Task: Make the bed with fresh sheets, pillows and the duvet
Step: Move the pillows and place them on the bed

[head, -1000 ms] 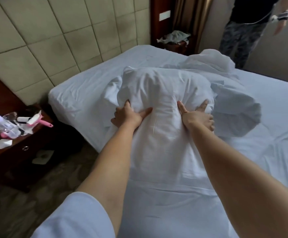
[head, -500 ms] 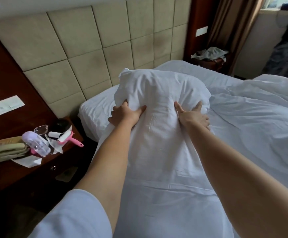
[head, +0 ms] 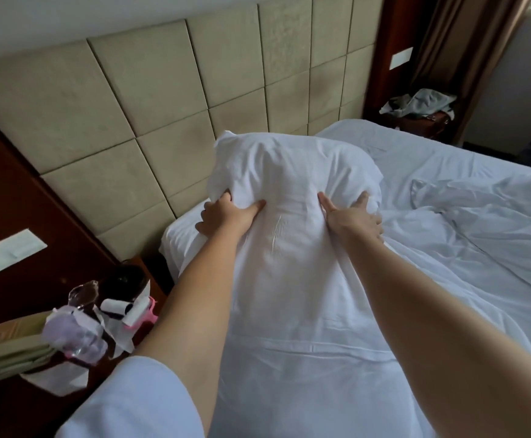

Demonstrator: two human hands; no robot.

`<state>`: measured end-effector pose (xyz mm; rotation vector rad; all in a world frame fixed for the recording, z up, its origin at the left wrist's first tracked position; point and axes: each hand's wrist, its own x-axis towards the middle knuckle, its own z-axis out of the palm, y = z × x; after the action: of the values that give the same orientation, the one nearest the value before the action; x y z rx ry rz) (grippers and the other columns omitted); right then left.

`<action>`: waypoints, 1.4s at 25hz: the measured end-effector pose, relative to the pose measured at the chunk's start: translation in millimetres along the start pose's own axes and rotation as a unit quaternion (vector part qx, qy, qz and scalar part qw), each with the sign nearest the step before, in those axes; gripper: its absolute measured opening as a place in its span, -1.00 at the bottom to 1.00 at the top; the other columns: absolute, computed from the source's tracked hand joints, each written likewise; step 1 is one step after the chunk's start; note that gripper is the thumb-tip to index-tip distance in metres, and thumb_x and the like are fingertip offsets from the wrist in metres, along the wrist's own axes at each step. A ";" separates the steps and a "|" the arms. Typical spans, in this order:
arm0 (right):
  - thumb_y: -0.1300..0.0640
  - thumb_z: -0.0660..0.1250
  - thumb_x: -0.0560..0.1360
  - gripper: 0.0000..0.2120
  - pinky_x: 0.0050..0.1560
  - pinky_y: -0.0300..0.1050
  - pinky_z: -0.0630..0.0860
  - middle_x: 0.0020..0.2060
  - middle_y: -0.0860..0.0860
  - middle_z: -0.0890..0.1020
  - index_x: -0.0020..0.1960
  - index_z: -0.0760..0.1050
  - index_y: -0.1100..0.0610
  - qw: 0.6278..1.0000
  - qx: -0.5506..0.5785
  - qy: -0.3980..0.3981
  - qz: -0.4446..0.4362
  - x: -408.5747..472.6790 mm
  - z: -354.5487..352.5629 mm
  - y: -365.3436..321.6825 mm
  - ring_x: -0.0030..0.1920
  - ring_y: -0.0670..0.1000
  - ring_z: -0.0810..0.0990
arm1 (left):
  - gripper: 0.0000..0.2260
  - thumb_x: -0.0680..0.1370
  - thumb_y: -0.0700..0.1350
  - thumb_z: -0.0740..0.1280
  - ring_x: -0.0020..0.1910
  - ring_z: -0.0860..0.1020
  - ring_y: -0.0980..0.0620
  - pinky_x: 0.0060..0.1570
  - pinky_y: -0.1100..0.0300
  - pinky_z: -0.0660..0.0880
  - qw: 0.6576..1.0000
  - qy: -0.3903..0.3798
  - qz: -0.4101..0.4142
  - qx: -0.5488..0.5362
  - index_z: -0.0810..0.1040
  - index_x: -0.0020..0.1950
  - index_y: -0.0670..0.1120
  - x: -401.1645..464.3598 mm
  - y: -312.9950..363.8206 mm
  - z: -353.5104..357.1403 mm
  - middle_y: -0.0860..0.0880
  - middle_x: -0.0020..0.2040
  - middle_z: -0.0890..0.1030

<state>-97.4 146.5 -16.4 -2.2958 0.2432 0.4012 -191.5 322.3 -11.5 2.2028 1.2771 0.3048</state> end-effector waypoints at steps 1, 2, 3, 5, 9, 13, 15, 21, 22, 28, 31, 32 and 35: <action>-0.56 0.17 0.27 0.01 0.33 0.17 0.21 0.40 0.23 0.26 0.54 -0.15 -0.16 1.000 0.000 0.002 0.006 6.4 14.1 -16.5 0.37 0.25 0.27 | -0.26 0.28 0.44 0.33 0.32 0.37 -0.15 0.32 -0.08 0.26 1.000 -0.006 0.007 0.005 0.37 0.38 0.13 25.3 -0.3 -2.8 -0.11 0.30 0.43; -0.56 0.16 0.27 0.01 0.33 0.17 0.21 0.40 0.24 0.26 0.54 -0.15 -0.16 1.000 0.005 0.008 0.014 11.1 26.8 -31.0 0.37 0.24 0.26 | -0.26 0.29 0.44 0.33 0.32 0.37 -0.15 0.32 -0.08 0.26 1.000 -0.012 0.015 0.010 0.37 0.38 0.13 47.0 0.4 -5.8 -0.11 0.31 0.43; -0.56 0.15 0.28 0.00 0.33 0.17 0.21 0.40 0.24 0.26 0.54 -0.15 -0.15 1.000 0.010 0.016 0.018 16.9 38.2 -47.1 0.38 0.24 0.25 | -0.25 0.29 0.44 0.33 0.32 0.37 -0.15 0.33 -0.08 0.25 0.999 -0.015 0.026 0.015 0.36 0.38 0.13 68.1 3.8 -9.4 -0.11 0.31 0.42; -0.55 0.15 0.30 -0.02 0.35 0.18 0.19 0.41 0.26 0.25 0.54 -0.15 -0.14 0.998 0.030 0.031 0.034 32.6 59.5 -72.5 0.39 0.25 0.24 | -0.24 0.29 0.44 0.34 0.31 0.37 -0.15 0.32 -0.07 0.23 0.998 -0.024 0.053 0.020 0.34 0.40 0.12 113.8 11.5 -14.9 -0.11 0.30 0.42; -0.55 0.16 0.29 0.00 0.35 0.17 0.19 0.40 0.27 0.26 0.55 -0.15 -0.13 0.993 0.066 0.048 0.085 69.4 103.6 -113.1 0.38 0.26 0.25 | -0.30 0.31 0.42 0.34 0.28 0.38 -0.15 0.28 -0.04 0.22 0.992 -0.038 0.110 0.054 0.36 0.36 0.14 199.6 31.9 -12.8 -0.11 0.27 0.42; -0.55 0.13 0.30 0.00 0.33 0.16 0.22 0.36 0.26 0.30 0.55 -0.18 -0.13 0.985 0.095 0.066 0.130 128.8 136.3 -145.6 0.33 0.25 0.31 | -0.49 0.42 0.29 0.32 0.27 0.41 -0.16 0.26 -0.02 0.26 0.983 -0.063 0.152 0.077 0.42 0.31 0.12 286.1 66.0 15.6 -0.11 0.27 0.46; -0.55 0.12 0.32 -0.01 0.33 0.17 0.22 0.37 0.26 0.28 0.55 -0.20 -0.13 0.984 0.092 0.048 0.144 161.1 146.4 -160.1 0.33 0.25 0.30 | -0.52 0.46 0.24 0.30 0.26 0.42 -0.16 0.27 -0.02 0.27 0.981 -0.071 0.160 0.089 0.39 0.34 0.14 320.4 81.3 32.7 -0.10 0.27 0.47; -0.54 0.02 0.36 -0.05 0.32 0.13 0.21 0.37 0.26 0.27 0.55 -0.19 -0.07 0.978 0.106 0.048 0.175 258.0 183.1 -214.7 0.32 0.23 0.30 | -0.63 0.48 0.12 0.34 0.21 0.45 -0.15 0.21 0.03 0.34 0.970 -0.082 0.200 0.107 0.43 0.25 0.06 419.0 135.9 68.5 -0.10 0.20 0.52; -0.53 0.00 0.37 -0.07 0.34 0.14 0.19 0.39 0.26 0.24 0.55 -0.18 -0.06 0.976 0.110 0.044 0.181 271.1 189.4 -224.0 0.34 0.24 0.28 | -0.67 0.47 0.11 0.35 0.18 0.47 -0.15 0.18 0.03 0.38 0.969 -0.086 0.208 0.104 0.44 0.18 0.04 435.9 142.9 71.6 -0.08 0.16 0.55; -0.48 -0.02 0.43 -0.13 0.41 0.15 0.08 0.45 0.27 0.15 0.56 -0.20 -0.05 0.963 0.172 0.018 0.205 359.5 237.9 -275.9 0.43 0.23 0.19 | -0.50 0.53 0.01 0.35 0.25 0.48 -0.13 0.19 0.05 0.39 0.960 -0.081 0.250 0.097 0.27 0.42 -0.01 529.6 186.7 96.9 -0.06 0.31 0.49; -0.33 -0.03 0.55 -0.27 0.43 0.15 0.06 0.46 0.27 0.14 0.56 -0.08 0.06 0.968 0.170 -0.007 0.187 396.1 261.8 -295.7 0.44 0.24 0.17 | -0.48 0.54 -0.08 0.35 0.24 0.49 -0.16 0.14 0.04 0.41 0.963 -0.057 0.260 0.039 0.20 0.42 -0.11 564.5 208.9 109.7 -0.09 0.31 0.49; -0.22 -0.03 0.60 -0.35 0.42 0.15 0.09 0.46 0.26 0.17 0.54 0.02 0.14 0.975 0.166 -0.027 0.144 405.6 270.2 -300.5 0.44 0.25 0.18 | -0.50 0.53 -0.10 0.36 0.22 0.50 -0.16 0.11 0.05 0.41 0.960 -0.065 0.270 0.031 0.21 0.39 -0.11 570.9 213.2 118.7 -0.09 0.29 0.50; 0.00 -0.01 0.65 -0.55 0.34 0.04 0.27 0.35 0.25 0.38 0.36 0.33 0.30 0.981 0.182 -0.056 0.049 421.9 287.6 -306.7 0.34 0.21 0.35 | -0.39 0.52 -0.14 0.36 0.21 0.50 -0.18 0.13 0.07 0.40 0.943 -0.173 0.273 0.073 0.11 0.48 -0.10 568.9 204.4 165.4 -0.15 0.28 0.50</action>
<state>325.9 544.3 -148.3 -1.9016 0.3443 0.4906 326.7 668.9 -75.6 2.5675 0.5002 0.0208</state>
